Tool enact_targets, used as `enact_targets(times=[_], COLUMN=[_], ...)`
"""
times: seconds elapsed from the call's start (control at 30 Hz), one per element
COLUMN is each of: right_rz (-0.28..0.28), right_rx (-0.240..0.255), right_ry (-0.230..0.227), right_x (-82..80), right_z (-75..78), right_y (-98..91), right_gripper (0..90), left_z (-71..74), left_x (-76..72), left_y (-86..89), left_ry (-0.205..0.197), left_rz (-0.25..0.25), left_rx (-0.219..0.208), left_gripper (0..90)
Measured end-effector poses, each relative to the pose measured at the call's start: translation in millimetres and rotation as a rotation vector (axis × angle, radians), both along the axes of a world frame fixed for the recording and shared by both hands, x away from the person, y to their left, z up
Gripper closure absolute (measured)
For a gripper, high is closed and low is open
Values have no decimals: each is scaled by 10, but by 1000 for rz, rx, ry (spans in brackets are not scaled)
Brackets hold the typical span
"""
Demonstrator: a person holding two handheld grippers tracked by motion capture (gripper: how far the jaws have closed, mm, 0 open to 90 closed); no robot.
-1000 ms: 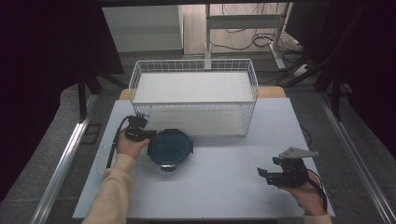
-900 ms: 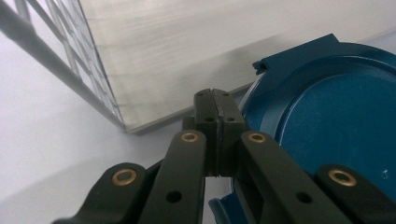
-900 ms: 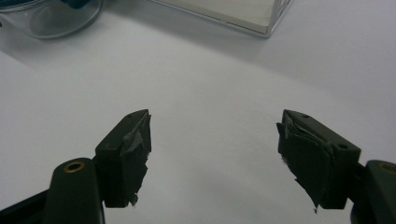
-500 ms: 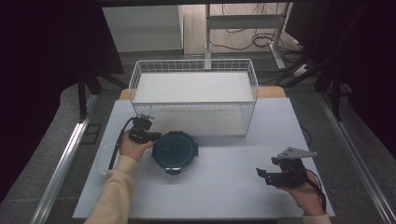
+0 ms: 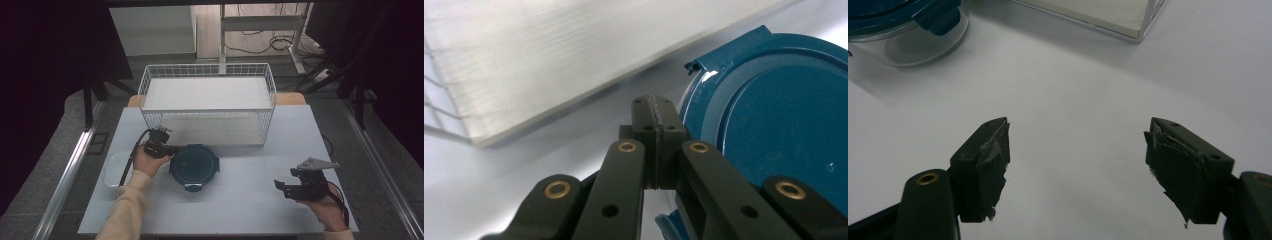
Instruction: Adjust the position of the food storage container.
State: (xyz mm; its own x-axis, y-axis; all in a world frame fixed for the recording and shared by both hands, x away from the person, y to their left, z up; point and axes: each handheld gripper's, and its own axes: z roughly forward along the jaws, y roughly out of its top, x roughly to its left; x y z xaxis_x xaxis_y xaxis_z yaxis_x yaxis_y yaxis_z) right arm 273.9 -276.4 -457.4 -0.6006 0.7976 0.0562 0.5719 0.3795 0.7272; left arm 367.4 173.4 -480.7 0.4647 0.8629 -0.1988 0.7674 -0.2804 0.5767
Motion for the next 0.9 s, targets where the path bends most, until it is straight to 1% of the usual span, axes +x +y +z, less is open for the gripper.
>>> enact_targets(times=[0.07,0.2,0.27,0.37,0.43,0.5,0.77,0.83,0.9], right_rz=[2,2,3,1,0,0,6,7,8], right_rx=[2,5,6,7,6,5,0,-1,-1], right_ry=[-1,-4,-5,-5,-3,-1,-2,-1,-1], right_x=[-7,-14,-15,-13,-11,-11,-12,-13,-13], right_z=[8,19,24,25,20,15,8,5,4], right_y=[3,4,6,6,8,13,28,33,33], right_gripper=[257,257,257,257,257,257,257,257,257], left_z=[5,8,4,4,3,4,9,13,8], left_x=[-15,-53,-73,-80,-92,-101,-174,-189,-193], left_y=[-21,-60,-88,-99,-120,-133,-278,-339,-365], left_ry=[1,7,6,6,2,2,0,0,-4], left_rz=[-17,-19,-19,-25,-41,-43,-82,-92,-90], left_rx=[8,2,-6,-6,-6,-5,-6,-7,-15], left_gripper=[900,900,900,900,900,900,900,900,900])
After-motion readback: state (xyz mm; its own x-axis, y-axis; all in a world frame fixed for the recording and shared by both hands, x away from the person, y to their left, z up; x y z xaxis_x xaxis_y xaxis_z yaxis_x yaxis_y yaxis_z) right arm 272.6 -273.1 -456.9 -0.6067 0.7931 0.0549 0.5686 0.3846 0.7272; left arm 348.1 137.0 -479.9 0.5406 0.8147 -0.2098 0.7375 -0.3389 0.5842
